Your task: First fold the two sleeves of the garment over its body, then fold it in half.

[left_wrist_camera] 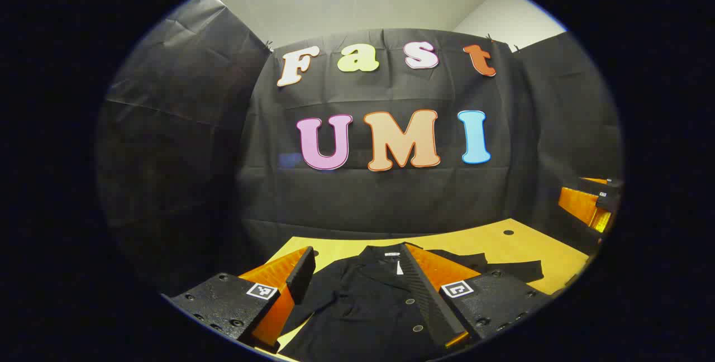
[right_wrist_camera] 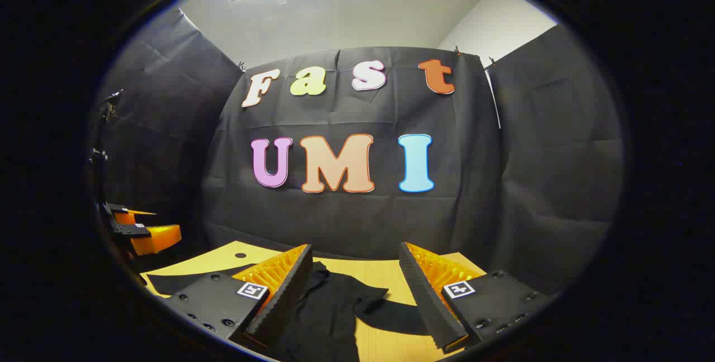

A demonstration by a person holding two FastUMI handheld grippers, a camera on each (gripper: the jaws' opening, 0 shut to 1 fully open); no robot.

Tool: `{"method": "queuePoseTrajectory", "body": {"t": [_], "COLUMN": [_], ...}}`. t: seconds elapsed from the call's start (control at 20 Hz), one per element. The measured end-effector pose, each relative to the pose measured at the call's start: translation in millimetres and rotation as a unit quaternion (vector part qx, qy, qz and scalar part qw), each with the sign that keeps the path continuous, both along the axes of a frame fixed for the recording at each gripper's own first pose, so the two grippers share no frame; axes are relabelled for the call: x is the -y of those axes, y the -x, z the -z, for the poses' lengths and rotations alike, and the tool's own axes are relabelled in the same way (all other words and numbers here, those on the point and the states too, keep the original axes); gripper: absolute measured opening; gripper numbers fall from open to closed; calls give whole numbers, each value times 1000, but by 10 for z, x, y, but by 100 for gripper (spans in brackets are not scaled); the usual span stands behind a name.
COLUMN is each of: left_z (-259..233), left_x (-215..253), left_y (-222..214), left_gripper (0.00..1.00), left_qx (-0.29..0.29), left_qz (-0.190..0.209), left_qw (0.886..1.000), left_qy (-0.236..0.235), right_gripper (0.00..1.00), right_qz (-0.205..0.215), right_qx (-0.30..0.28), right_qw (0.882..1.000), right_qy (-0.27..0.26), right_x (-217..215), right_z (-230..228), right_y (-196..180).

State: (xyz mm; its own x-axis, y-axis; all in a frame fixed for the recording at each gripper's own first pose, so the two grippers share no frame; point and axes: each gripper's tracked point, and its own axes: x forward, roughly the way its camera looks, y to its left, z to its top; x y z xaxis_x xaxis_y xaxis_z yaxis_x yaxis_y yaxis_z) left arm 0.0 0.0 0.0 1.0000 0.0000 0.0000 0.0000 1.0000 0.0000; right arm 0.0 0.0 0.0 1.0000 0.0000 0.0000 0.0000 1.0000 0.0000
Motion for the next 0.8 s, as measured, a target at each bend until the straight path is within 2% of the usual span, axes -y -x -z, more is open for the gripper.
{"method": "queuePoseTrajectory", "body": {"t": [0.1, 0.3, 0.35, 0.4, 0.45, 0.55, 0.75, 0.8], "left_z": [-57, -8, 23, 6, -8, 19, 59, 73], "left_x": [9, -16, -14, -30, -47, -70, -104, -117], "left_y": [-50, -98, -95, -95, -96, -77, -36, -21], "left_gripper": [92, 90, 93, 90, 92, 90, 90, 93], "left_qx": [6, 10, 7, 9, 11, 11, 7, 4], "left_qz": [7, 8, 6, 2, -2, -10, -17, -20], "left_qw": [1000, 1000, 1000, 1000, 1000, 1000, 1000, 1000], "left_qy": [-3, -9, -6, -2, 2, 2, -1, 0], "right_gripper": [98, 100, 100, 100, 100, 98, 100, 100], "right_qz": [15, 23, 24, 23, 22, 20, 10, 8], "right_qx": [2, -4, -5, -7, -10, -18, -22, -26], "right_qw": [1000, 1000, 1000, 1000, 1000, 1000, 1000, 1000], "right_qy": [-4, -7, -5, -5, -5, -3, -1, -1], "right_x": [86, 106, 125, 124, 111, 107, 76, 70], "right_z": [-21, 32, 46, 48, 75, 138, 156, 173], "right_y": [13, 34, 63, 81, 98, 104, 89, 79]}}
